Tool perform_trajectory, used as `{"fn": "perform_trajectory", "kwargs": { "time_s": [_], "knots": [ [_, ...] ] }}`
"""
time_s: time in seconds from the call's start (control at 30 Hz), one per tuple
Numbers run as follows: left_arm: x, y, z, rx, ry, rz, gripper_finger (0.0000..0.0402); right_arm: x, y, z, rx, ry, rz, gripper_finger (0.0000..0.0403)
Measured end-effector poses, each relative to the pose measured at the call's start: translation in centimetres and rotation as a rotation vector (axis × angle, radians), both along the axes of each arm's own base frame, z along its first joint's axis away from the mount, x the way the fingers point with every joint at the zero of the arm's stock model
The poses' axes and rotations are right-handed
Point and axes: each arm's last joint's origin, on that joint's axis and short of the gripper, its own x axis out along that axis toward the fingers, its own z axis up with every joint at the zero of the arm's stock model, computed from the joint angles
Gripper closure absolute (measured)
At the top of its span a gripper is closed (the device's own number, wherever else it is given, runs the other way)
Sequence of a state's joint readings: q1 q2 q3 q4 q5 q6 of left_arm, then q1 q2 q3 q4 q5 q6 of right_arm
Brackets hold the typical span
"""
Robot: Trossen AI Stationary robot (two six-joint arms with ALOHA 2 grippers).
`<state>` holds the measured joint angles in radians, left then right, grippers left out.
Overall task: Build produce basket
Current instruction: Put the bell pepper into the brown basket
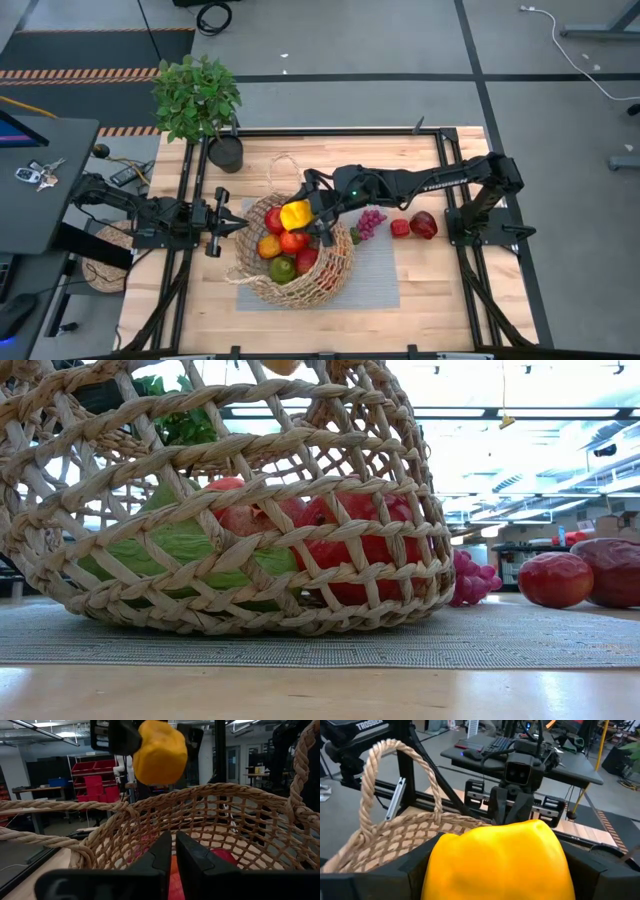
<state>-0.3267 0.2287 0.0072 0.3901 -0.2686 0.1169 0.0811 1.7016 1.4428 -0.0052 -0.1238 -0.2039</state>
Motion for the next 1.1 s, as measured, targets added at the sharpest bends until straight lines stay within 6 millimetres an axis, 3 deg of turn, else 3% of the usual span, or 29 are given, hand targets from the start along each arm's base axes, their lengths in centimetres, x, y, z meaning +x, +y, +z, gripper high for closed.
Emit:
{"fn": "perform_trajectory", "kwargs": {
  "time_s": [0.23,0.4,0.57,0.77,0.9,1.1],
  "knots": [
    [0.0,0.0,0.0,0.000,0.000,0.000,0.0370,0.4,0.3,-2.1,0.044,-0.099,0.025,0.0095],
    [0.0,0.0,0.0,0.000,-0.001,0.000,0.0374,1.1,1.5,-2.7,0.036,0.003,0.045,0.0095],
    [0.1,0.0,-0.1,0.005,0.015,0.000,0.0367,3.2,3.3,-2.0,0.002,0.069,0.045,0.0095],
    [0.2,-0.1,-0.3,0.011,0.031,0.000,0.0369,5.6,3.5,-2.4,-0.102,0.198,-0.051,0.0095],
    [0.3,-0.1,-0.4,0.013,0.038,0.000,0.0374,6.3,4.0,-0.8,-0.102,0.155,-0.039,0.0095],
    [0.3,-0.1,-0.4,0.013,0.038,0.000,0.0368,6.3,4.1,-0.8,-0.080,0.164,-0.013,0.0095]
  ]
}}
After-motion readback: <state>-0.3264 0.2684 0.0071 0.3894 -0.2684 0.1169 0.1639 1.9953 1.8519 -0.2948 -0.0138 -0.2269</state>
